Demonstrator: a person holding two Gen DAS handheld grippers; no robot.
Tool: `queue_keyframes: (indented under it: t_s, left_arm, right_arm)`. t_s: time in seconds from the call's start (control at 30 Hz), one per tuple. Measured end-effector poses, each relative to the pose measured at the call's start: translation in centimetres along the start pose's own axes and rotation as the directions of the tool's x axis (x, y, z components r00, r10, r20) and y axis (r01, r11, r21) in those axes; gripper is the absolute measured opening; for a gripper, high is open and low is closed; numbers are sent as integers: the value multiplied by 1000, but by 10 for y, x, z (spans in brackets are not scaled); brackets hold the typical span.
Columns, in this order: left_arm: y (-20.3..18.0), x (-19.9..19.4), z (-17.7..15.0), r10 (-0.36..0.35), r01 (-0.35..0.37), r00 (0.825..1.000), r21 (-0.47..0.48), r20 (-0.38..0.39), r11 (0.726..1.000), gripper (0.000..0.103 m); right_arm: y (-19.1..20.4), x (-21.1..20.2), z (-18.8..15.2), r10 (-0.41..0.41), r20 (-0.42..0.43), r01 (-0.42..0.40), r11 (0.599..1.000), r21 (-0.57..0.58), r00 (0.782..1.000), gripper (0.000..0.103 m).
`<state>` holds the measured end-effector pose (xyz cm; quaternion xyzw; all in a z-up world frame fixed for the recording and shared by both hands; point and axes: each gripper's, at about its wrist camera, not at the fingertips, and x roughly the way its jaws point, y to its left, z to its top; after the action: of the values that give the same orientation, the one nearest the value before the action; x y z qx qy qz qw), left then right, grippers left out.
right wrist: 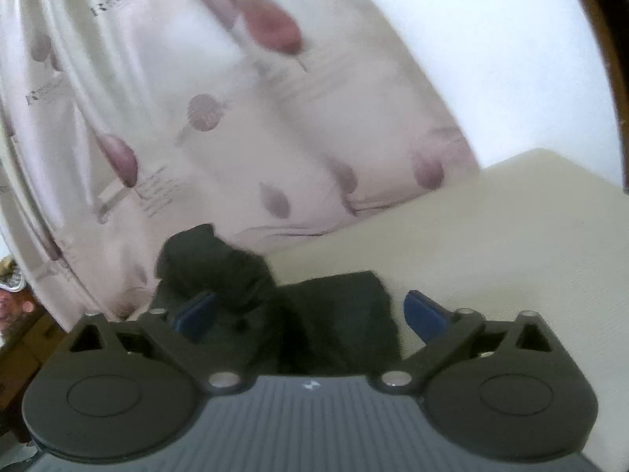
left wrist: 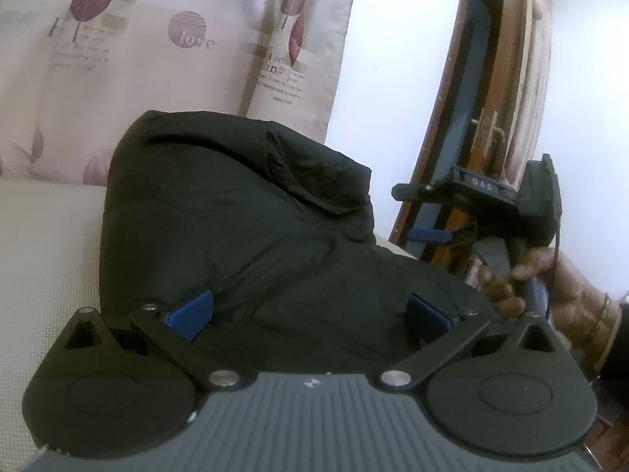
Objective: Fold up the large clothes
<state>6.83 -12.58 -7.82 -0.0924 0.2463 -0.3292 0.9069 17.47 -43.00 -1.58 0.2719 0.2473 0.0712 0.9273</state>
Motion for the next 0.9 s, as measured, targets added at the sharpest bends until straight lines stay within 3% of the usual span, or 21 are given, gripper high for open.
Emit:
queue_keyframes:
  t_s: [0.13,0.2,0.23,0.27,0.3,0.4,0.5,0.57,0.67,0.73,0.9]
  left_arm:
    - [-3,-2,-1,14,-14,1000,4,3,1000,103]
    - [-4,-3,-2,22,-22,1000,-3,8,1000,103]
    - [-4,-4,-3,26,-26,1000,-7,12,1000,103]
    - [-3,-3,-3,33,-32,999,-10,15,999,103]
    - [-3,-4,-3,43,-43,999,-10,19,999,103]
    - [4,-4,-2,33,-32,999,-50,17,998,103]
    - [10,-2,2,-2,5,1000,-102,30,995,103]
    - [8,2,3,-11,14,1000,-101,23,995,103]
    - [-1,5,2,-48,50,998,-67,30,996,103]
    - [-7,8,1,-50,51,999,-46,13,998,103]
    - [-6,13,-2,-46,46,999,-51,-7,998,103]
  right_arm:
    - [-7,29,0,62,-181,-46,994,94,982,102]
    - [7,43,-5,91,-231,-76,994,74,969,100]
    - [21,55,-8,86,-248,-80,996,36,965,94]
    - [36,63,-10,76,-251,-84,996,-21,965,49]
    - [53,69,-9,62,-251,-88,992,-94,966,32]
    - [95,76,0,69,-170,-116,951,-287,983,15]
    - [110,80,11,80,-83,-107,908,-405,993,12]
    - [98,94,5,53,-89,-88,885,-457,995,12]
    - [50,110,-15,42,-119,-85,918,-387,992,12]
    - [22,108,-21,72,-124,-104,958,-269,990,12]
    - [2,83,-13,111,-110,-122,988,-98,988,18]
